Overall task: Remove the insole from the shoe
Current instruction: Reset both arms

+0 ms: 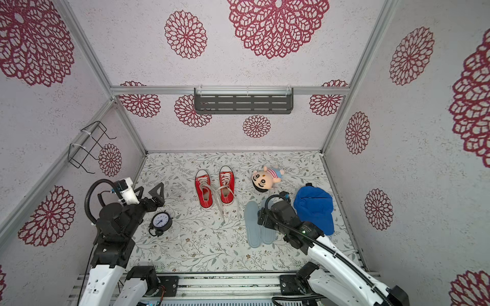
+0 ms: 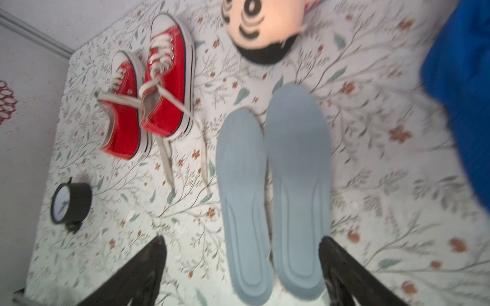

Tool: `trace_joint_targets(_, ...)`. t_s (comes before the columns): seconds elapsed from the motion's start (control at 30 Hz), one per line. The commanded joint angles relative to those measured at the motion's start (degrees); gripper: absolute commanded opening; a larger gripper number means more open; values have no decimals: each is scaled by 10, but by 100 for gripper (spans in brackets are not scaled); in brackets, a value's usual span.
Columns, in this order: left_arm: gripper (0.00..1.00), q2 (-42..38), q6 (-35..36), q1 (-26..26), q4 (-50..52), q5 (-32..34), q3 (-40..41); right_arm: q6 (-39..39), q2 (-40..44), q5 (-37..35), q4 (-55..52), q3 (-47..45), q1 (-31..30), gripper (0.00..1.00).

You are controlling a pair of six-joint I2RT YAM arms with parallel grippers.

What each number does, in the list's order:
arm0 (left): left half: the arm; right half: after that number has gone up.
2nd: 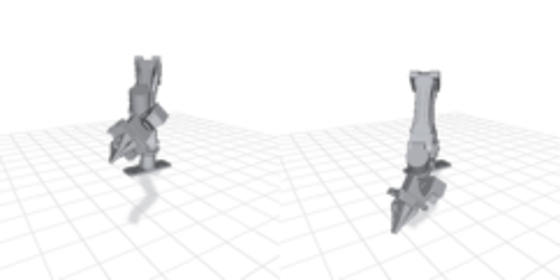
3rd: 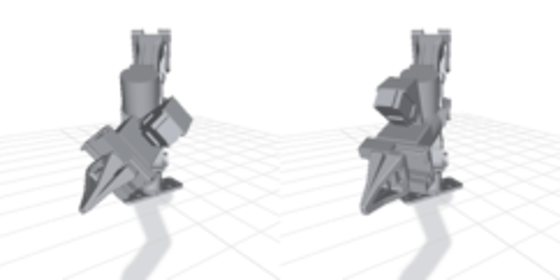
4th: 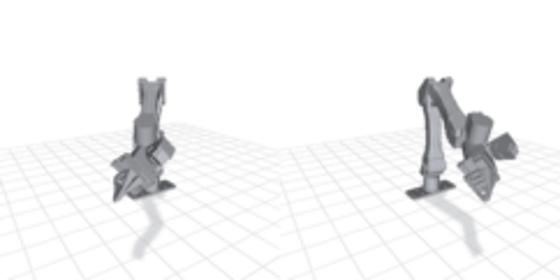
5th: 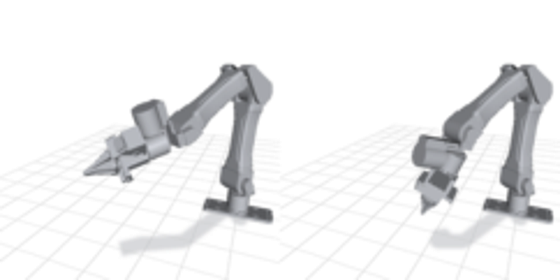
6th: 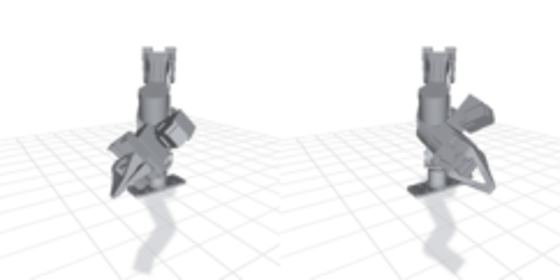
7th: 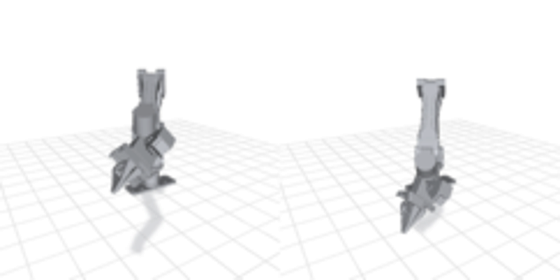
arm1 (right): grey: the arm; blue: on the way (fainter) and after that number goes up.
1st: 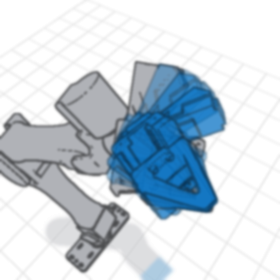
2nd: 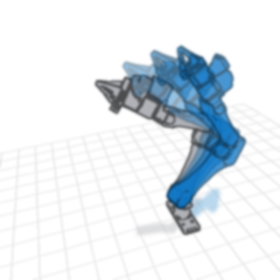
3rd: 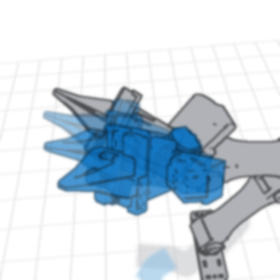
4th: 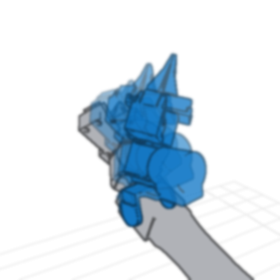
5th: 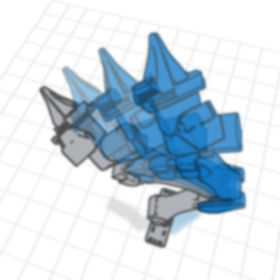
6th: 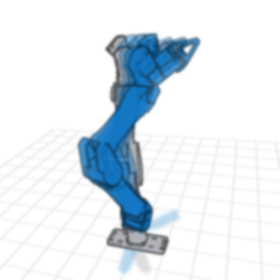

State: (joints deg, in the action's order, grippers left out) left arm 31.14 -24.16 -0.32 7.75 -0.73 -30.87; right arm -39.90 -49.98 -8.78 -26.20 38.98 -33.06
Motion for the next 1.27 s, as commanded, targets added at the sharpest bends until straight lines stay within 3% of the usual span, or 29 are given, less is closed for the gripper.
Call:
trace_joint_targets(0.0, 97, -11, 0, 2, -4, 127, 58, 186, -22, -20, 86, -3, 104, 98)
trace_joint_targets(0.13, 97, 14, 16, 3, -39, 232, 97, 265, -72, -9, 263, -59, 261, 99)
trace_joint_targets(0.2, 97, 41, 27, 4, -90, 257, 121, 307, -104, 6, 411, -114, 307, 99)
trace_joint_targets(0.4, 97, 151, 81, 10, -214, 228, 132, 373, -233, 39, 748, -201, 331, 99)
trace_joint_targets(0.6, 97, 263, 129, 29, -378, 178, 154, 396, -380, 82, 958, -249, 340, 99)
trace_joint_targets(0.77, 97, 397, 157, 54, -530, 128, 151, 391, -378, 71, 941, -243, 343, 99)
trace_joint_targets(0.93, 97, 500, 175, 73, -590, 81, 116, 393, -378, 65, 940, -241, 340, 99)
trace_joint_targets(1.03, 97, 585, 179, 80, -701, 58, 118, 394, -377, 62, 939, -241, 339, 99)
trace_joint_targets(1.13, 97, 561, 166, 87, -573, 53, 79, 394, -378, 59, 937, -240, 338, 99)
trace_joint_targets(1.23, 97, 577, 166, 89, -570, 56, 63, 392, -377, 49, 935, -239, 336, 99)
